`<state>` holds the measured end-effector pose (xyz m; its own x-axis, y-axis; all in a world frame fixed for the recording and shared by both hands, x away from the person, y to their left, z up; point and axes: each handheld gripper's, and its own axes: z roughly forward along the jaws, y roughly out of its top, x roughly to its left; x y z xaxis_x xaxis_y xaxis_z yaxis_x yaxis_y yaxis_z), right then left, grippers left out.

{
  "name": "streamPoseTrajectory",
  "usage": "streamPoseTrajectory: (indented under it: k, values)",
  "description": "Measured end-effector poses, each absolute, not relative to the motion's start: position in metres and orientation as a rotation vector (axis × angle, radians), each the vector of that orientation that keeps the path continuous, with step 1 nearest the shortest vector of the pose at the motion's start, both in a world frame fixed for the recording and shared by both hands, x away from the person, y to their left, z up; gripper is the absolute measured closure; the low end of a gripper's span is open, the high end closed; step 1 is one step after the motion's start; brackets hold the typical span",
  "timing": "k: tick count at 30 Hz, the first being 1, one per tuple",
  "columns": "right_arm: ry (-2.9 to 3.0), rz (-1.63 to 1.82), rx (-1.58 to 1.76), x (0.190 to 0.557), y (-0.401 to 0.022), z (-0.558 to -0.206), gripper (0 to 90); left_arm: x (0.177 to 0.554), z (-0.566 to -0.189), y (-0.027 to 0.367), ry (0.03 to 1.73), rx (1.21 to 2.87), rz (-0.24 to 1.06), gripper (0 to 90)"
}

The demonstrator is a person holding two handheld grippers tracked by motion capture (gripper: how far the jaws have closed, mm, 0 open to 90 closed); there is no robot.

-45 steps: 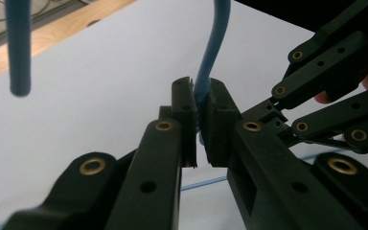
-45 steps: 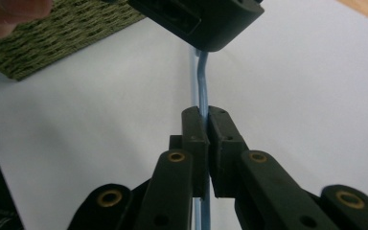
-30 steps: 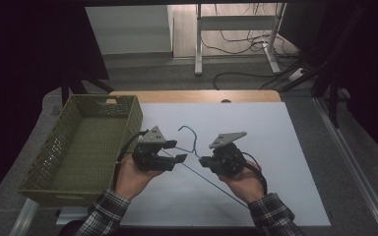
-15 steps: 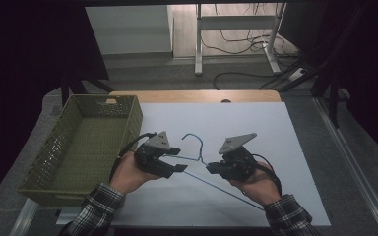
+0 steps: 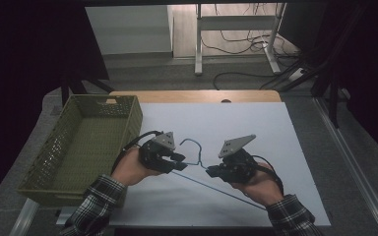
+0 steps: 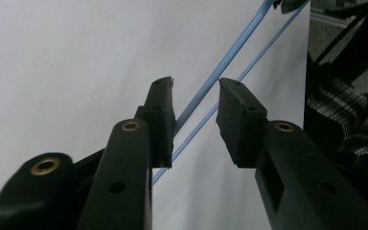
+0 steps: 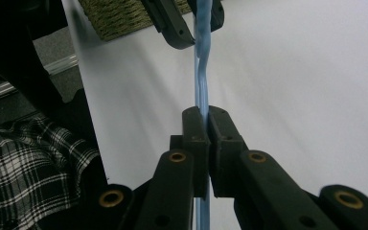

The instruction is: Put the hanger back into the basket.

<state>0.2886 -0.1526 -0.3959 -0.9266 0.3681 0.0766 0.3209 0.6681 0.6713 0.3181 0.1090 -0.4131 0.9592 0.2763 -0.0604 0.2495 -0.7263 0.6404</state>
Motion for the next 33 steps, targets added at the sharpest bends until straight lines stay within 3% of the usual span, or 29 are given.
streamPoseTrajectory:
  k: [12, 26, 30, 33]
  values:
    - [2.826, 1.127, 0.548, 0.288, -0.151, -0.395, 87.3, 0.319, -0.417, 0.106, 0.356, 2.465, 0.066, 67.7]
    - [2.771, 1.066, 0.592, 0.297, -0.155, -0.399, 86.2, 0.313, -0.418, 0.104, 0.271, 2.476, 0.008, 87.0]
    - [2.75, 1.088, 0.609, 0.299, -0.158, -0.399, 80.1, 0.316, -0.416, 0.109, 0.271, 2.426, -0.067, 87.3]
    - [2.73, 1.091, 0.619, 0.299, -0.161, -0.399, 72.8, 0.315, -0.413, 0.11, 0.288, 2.402, -0.049, 87.4]
